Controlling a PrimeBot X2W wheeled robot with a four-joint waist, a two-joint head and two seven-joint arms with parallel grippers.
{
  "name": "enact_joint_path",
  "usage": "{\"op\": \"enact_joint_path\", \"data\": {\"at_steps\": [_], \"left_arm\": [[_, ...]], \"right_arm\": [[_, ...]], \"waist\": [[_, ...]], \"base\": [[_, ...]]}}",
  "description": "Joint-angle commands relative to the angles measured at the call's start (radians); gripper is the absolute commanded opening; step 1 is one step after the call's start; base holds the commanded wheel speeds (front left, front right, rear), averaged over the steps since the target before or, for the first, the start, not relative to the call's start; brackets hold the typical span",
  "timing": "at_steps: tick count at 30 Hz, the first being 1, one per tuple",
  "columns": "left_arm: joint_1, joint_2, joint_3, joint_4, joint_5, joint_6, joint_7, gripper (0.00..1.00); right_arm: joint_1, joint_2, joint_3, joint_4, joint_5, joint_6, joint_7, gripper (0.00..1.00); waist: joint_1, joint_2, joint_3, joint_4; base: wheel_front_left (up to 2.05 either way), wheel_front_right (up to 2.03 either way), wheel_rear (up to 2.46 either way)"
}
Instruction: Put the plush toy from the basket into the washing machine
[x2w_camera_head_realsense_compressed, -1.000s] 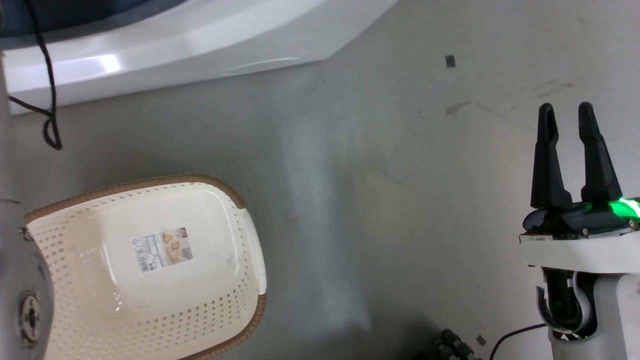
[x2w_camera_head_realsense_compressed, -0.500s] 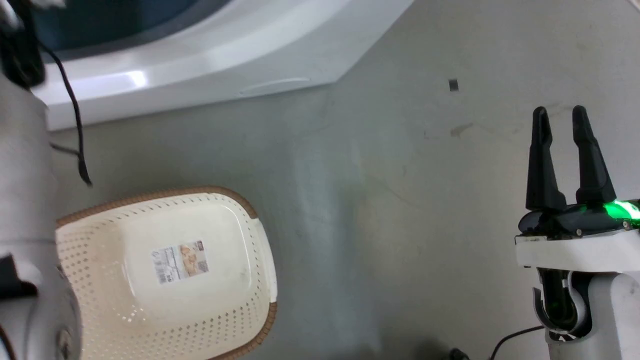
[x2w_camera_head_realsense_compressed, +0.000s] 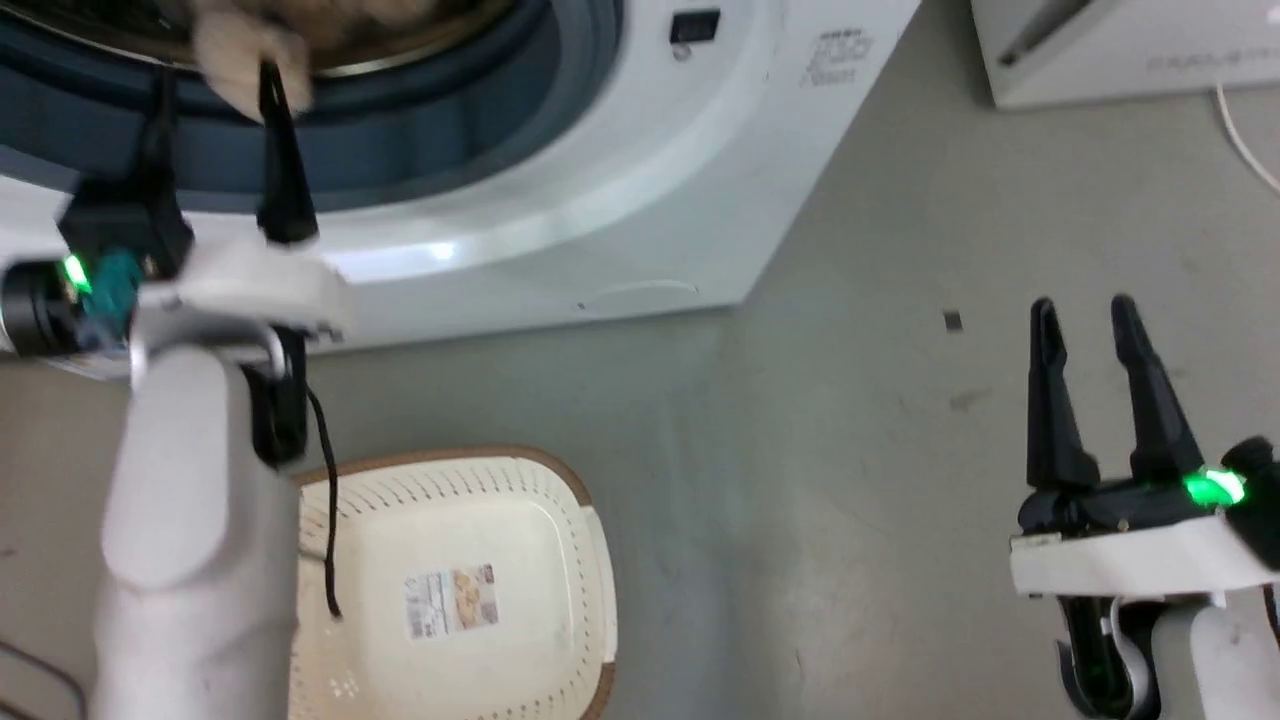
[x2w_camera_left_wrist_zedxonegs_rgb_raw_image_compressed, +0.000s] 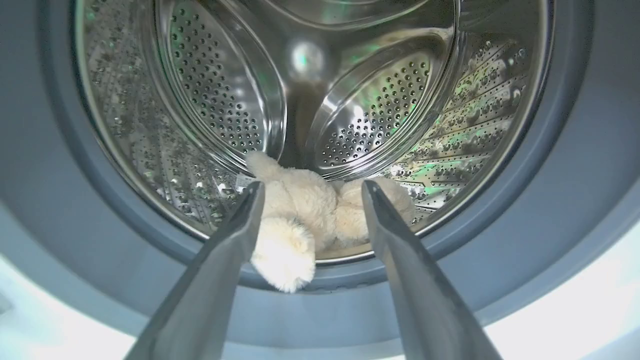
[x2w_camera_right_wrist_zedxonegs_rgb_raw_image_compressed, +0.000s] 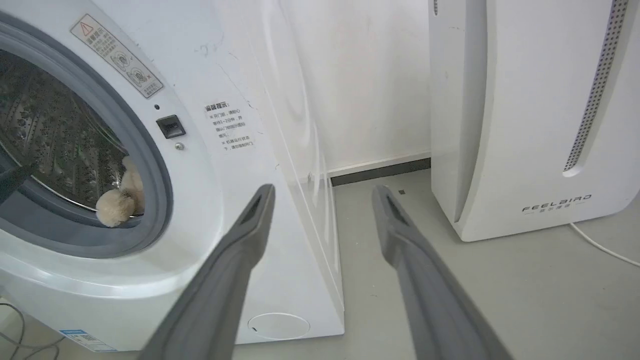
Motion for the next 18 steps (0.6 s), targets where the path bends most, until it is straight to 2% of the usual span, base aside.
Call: {"op": "enact_joint_path", "data": {"at_steps": [1,9,18], "left_arm": [[0.028,-0.004,0.008,-0.013,0.004,0.006,-0.004,1.0],[0.279,-0.052,0.021,-0.144,0.024,0.01,-0.004,1.0],[0.489,-0.094,-0.029,-0.232,0.033,0.009,-0.004,1.0]], "right_arm": [[0.016,0.0,-0.001,0.003,-0.01,-0.001,-0.004,1.0],[0.093,0.0,-0.006,0.001,-0.09,-0.001,-0.004,1.0],[0.161,0.0,-0.056,-0.003,-0.202,-0.001,-0.004,1.0]], "waist": [[0.0,0.0,-0.055,0.029],[0.0,0.0,-0.181,0.067],[0.0,0.0,-0.311,0.123]], "base": [[0.0,0.0,0.0],[0.0,0.0,0.0],[0.0,0.0,0.0]]}}
